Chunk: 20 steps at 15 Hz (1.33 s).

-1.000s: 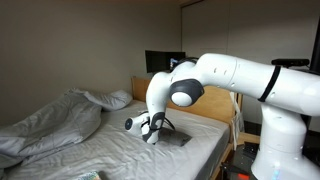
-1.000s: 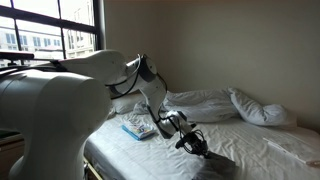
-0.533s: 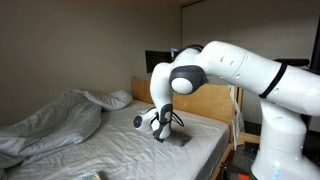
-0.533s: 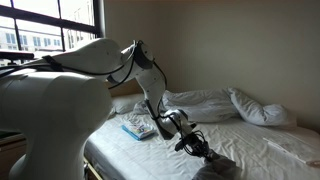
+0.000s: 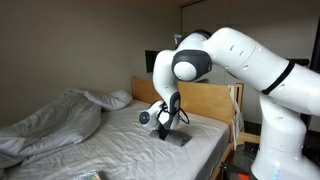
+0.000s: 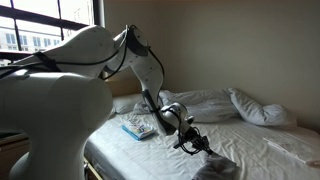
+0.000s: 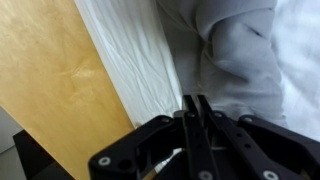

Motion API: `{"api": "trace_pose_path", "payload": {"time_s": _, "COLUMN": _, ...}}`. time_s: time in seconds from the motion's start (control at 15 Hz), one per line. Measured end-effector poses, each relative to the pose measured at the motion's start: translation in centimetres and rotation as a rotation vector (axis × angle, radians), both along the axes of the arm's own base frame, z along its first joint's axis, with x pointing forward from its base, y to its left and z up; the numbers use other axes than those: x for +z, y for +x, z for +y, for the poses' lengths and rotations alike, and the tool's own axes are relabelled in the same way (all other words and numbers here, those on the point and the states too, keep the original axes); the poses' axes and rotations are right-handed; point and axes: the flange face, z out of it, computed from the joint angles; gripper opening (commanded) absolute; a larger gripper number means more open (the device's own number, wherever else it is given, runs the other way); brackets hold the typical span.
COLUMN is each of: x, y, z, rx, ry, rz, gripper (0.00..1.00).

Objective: Fold the grey thing in half

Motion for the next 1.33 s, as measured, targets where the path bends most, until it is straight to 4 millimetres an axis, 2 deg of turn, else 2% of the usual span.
{"api": "trace_pose_path", "payload": {"time_s": 0.2, "x": 0.1, "y": -1.4, "z": 0.7, "rx": -0.001, "ry": -0.021, "rz": 0.033, "gripper": 0.09}}
{"api": "trace_pose_path", "payload": {"time_s": 0.6, "x": -2.2, "y": -5.1, "z": 2.1, "rx": -0.090, "ry": -0.054, "rz": 0.151, "gripper": 0.09}}
{"api": "trace_pose_path", "payload": {"time_s": 1.0, "x": -3.9, "y": -6.4, "z": 2.5, "rx": -0.159, "ry": -0.088, "rz": 0.219, "gripper": 0.09}}
{"api": "trace_pose_path", "payload": {"time_s": 1.33, "x": -7.4, "y": -7.0, "z": 2.8, "rx": -0.177, "ry": -0.111, "rz": 0.329, "gripper": 0.09}}
